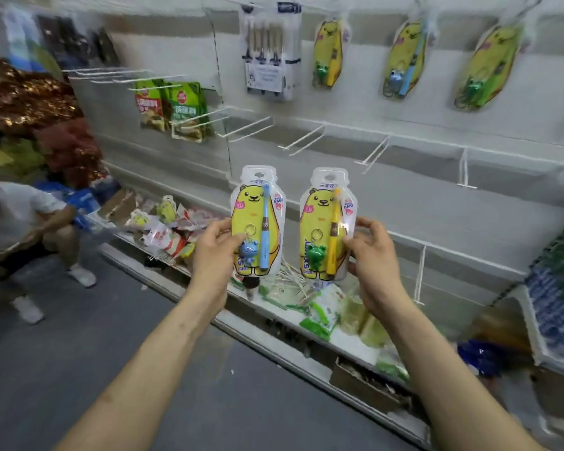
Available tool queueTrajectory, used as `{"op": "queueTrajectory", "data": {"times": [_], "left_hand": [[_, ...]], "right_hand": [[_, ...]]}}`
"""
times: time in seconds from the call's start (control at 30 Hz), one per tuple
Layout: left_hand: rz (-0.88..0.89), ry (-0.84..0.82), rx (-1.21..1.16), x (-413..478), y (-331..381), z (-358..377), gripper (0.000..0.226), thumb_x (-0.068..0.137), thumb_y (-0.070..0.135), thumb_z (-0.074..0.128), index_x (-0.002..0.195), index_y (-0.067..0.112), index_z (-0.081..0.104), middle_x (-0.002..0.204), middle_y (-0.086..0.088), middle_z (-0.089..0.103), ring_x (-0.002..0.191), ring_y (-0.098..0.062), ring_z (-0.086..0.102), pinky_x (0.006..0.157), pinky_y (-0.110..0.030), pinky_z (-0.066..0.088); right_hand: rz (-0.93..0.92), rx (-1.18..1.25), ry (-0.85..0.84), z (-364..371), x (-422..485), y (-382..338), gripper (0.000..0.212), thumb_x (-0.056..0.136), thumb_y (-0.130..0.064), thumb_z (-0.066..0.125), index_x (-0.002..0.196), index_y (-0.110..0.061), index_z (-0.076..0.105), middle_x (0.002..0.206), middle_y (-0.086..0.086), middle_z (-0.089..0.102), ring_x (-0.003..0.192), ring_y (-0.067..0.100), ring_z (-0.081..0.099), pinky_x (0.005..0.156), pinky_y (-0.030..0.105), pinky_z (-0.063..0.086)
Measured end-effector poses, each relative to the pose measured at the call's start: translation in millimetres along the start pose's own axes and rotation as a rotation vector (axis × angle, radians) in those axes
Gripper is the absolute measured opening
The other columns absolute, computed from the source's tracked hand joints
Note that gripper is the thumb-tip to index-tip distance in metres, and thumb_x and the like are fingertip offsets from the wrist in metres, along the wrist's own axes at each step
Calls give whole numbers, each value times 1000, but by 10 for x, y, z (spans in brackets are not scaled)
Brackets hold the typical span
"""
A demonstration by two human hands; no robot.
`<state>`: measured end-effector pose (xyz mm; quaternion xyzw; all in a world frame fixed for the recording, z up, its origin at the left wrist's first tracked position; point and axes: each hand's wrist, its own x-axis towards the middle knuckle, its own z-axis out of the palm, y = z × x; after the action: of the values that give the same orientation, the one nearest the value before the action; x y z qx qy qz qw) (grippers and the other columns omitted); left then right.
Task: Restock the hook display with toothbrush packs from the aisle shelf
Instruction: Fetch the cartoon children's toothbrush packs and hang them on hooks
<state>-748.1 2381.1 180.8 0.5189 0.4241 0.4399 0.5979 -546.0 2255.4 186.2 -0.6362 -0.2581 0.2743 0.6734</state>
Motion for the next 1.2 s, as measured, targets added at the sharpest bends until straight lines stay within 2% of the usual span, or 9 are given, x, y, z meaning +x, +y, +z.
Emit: {"op": "queueTrajectory", "data": {"times": [0.07, 0.33, 0.5, 0.6, 0.8, 0.9, 0.97, 1.07, 1.2], "left_hand": [[26, -77, 9, 359, 182, -33, 23, 103, 8, 61, 123, 16, 65, 110, -3, 79, 95, -20, 78, 72, -34, 60], [75, -306, -11, 1341, 686, 326, 23, 102, 8, 63, 124, 14, 64, 115, -8, 78, 102, -28, 77, 89, -47, 62], [94, -406, -53, 1663, 836, 867, 23, 102, 7, 61, 124, 13, 65, 113, -11, 78, 101, -31, 76, 86, -48, 62], [102, -456, -83, 1776, 912, 1129, 21, 102, 8, 62, 122, 14, 65, 112, -9, 79, 98, -27, 77, 86, -45, 61], [139, -450, -143, 2081, 1013, 1315, 21, 99, 5, 63, 119, 11, 66, 106, -11, 79, 90, -24, 75, 78, -39, 60], [153, -419, -139, 2341, 1011, 1198, 21, 101, 6, 61, 120, 14, 65, 107, -9, 79, 95, -25, 76, 83, -41, 60], [158, -410, -133, 2554, 1053, 1116, 20, 102, 7, 61, 119, 16, 66, 106, -7, 79, 93, -24, 77, 77, -38, 58], [173, -391, -139, 2901, 1115, 992, 18, 102, 8, 60, 116, 19, 66, 104, -6, 79, 89, -21, 77, 72, -35, 56], [167, -403, -122, 3357, 1189, 812, 20, 103, 9, 61, 121, 16, 65, 106, -7, 79, 94, -24, 78, 76, -38, 58]], "right_hand": [[-17, 7, 59, 170, 107, -124, 32, 100, -1, 53, 116, -27, 61, 110, 3, 78, 102, 24, 75, 93, 58, 60], [-116, 11, 264, 269, 381, -580, 30, 101, 0, 54, 113, -27, 61, 102, 2, 79, 96, 26, 76, 91, 60, 58], [-179, -19, 372, 22, 586, -902, 30, 101, 2, 53, 112, -24, 62, 104, 3, 78, 100, 28, 74, 91, 67, 56], [-212, -12, 406, -87, 725, -1087, 27, 102, 2, 54, 112, -23, 62, 105, 4, 77, 101, 25, 75, 91, 62, 59], [-267, -25, 364, -7, 1095, -1218, 26, 102, 1, 55, 117, -18, 62, 108, 8, 76, 105, 29, 74, 87, 65, 59], [-274, -13, 318, 225, 1321, -1250, 25, 103, 1, 53, 119, -17, 61, 109, 10, 75, 105, 30, 74, 83, 59, 62], [-271, -10, 297, 429, 1478, -1298, 24, 105, 0, 51, 118, -19, 60, 107, 9, 76, 103, 30, 75, 82, 56, 63], [-284, -42, 275, 762, 1719, -1355, 23, 107, -3, 49, 119, -20, 58, 104, 6, 78, 99, 26, 77, 86, 59, 62], [-284, -21, 276, 1221, 1996, -1421, 23, 107, -2, 49, 120, -19, 58, 104, 6, 79, 98, 27, 77, 89, 64, 59]]}}
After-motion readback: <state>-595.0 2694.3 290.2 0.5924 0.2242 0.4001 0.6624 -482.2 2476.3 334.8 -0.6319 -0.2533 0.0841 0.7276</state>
